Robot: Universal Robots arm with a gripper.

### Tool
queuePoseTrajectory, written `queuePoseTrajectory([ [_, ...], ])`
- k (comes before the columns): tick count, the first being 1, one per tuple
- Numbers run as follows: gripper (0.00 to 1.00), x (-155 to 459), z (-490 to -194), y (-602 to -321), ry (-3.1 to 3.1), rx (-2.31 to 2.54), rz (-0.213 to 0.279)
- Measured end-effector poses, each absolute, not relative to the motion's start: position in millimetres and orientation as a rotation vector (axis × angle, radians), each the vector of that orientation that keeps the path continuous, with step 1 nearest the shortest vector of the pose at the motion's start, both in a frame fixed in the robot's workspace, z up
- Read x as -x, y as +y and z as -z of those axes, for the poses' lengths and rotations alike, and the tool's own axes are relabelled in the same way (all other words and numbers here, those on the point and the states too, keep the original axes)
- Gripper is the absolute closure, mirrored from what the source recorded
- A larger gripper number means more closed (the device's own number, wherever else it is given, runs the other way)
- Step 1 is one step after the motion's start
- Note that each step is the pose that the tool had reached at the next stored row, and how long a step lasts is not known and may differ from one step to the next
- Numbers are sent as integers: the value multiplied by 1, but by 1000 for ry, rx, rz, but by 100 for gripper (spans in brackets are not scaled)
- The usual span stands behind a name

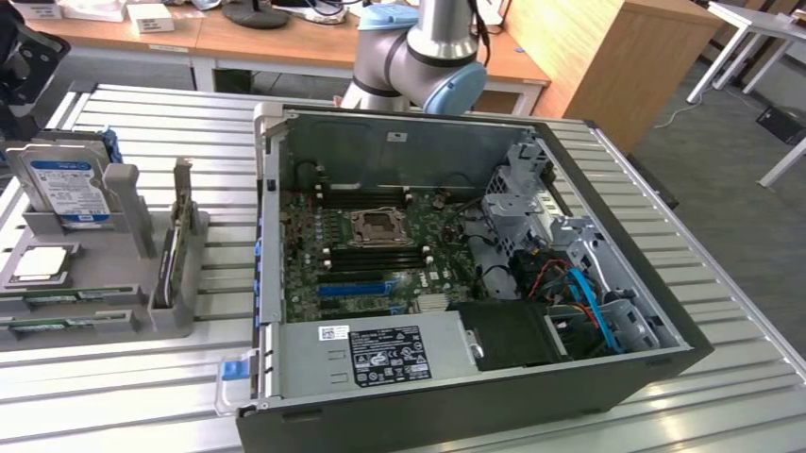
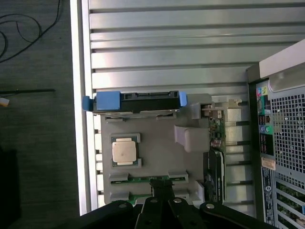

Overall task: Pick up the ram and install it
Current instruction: 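Reach for the ram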

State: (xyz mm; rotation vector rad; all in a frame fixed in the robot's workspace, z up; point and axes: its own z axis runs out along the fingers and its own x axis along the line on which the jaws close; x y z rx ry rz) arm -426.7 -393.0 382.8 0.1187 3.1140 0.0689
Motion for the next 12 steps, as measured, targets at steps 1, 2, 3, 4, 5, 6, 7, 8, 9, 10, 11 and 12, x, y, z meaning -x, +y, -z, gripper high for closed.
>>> queuePoseTrajectory([
  [1, 89, 427, -383, -393, 3114, -119, -69],
  [2, 89, 427, -383, -393, 3114, -119, -69],
  [3, 89, 427, -383, -394, 3114, -119, -69],
  [4, 89, 427, -383, -395, 3114, -119, -69],
  [5, 89, 427, -383, -395, 3114, -119, -69],
  [6, 89, 427, -383, -396, 3114, -119, -69],
  [7, 89, 427, -383, -397, 3114, -119, -69],
  [8, 89, 427, -383, -397, 3114, -119, -69],
  [9, 89, 427, -383, -397, 3114, -119, -69],
  [10, 89, 427, -383, -397, 3114, -119, -69],
  [11, 89, 427, -383, -398, 3114, -119, -69],
  [12, 89, 427, -383, -398, 3114, -119, -69],
])
